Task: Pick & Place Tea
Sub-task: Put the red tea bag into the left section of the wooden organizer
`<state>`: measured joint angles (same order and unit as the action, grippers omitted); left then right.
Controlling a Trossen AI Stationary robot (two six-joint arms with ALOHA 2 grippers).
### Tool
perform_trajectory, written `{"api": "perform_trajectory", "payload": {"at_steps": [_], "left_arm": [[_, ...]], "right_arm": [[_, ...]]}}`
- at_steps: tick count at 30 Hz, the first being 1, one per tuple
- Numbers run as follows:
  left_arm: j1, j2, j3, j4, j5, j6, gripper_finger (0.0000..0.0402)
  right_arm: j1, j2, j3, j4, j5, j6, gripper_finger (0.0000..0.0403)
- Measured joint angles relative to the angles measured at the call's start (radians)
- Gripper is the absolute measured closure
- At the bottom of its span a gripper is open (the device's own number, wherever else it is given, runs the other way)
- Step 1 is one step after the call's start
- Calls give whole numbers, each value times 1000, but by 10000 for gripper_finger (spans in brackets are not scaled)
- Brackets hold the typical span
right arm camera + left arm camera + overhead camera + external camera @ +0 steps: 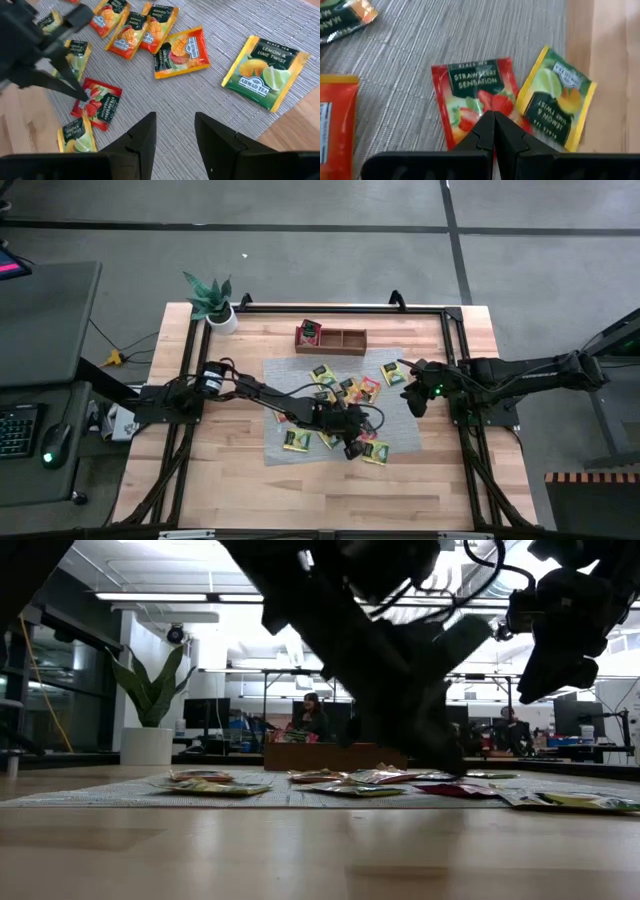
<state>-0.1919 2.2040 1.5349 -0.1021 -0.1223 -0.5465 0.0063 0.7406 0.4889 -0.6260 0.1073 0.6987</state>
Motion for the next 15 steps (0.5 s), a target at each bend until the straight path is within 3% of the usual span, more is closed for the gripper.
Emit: {"api": "perform_trajectory", "payload": {"at_steps": [15], "left_arm": [[-25, -6, 2, -63, -26, 0, 401]], "right_arm": [[0, 0, 0, 22, 9, 8, 272]]}}
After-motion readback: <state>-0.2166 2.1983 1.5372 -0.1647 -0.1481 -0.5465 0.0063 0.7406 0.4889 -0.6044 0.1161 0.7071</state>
